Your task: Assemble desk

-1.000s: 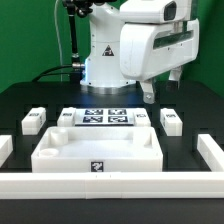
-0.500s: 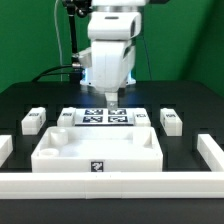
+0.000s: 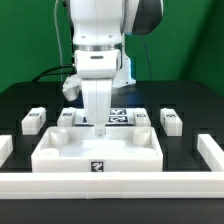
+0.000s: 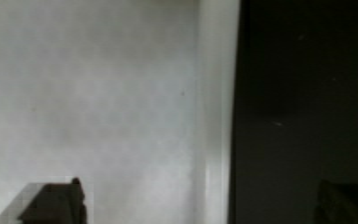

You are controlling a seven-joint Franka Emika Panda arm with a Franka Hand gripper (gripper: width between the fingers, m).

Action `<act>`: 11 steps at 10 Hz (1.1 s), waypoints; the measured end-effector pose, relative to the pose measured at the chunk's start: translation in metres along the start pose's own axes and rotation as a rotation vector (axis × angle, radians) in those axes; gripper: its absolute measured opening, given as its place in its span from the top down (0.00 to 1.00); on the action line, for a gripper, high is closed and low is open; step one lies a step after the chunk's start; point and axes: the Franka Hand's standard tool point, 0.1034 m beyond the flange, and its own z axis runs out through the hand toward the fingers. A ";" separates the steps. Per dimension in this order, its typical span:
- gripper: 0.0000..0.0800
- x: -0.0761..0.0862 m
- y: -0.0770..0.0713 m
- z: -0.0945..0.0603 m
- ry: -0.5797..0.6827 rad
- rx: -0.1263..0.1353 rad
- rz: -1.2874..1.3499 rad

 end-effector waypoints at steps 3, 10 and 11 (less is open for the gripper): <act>0.24 0.003 -0.003 0.006 0.003 0.005 0.027; 0.93 0.003 -0.003 0.006 0.003 0.006 0.028; 0.93 0.003 -0.003 0.007 0.003 0.006 0.028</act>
Offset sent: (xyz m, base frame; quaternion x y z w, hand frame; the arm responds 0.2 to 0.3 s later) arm 0.0000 0.0000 0.0000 0.0000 0.0000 0.0000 1.0000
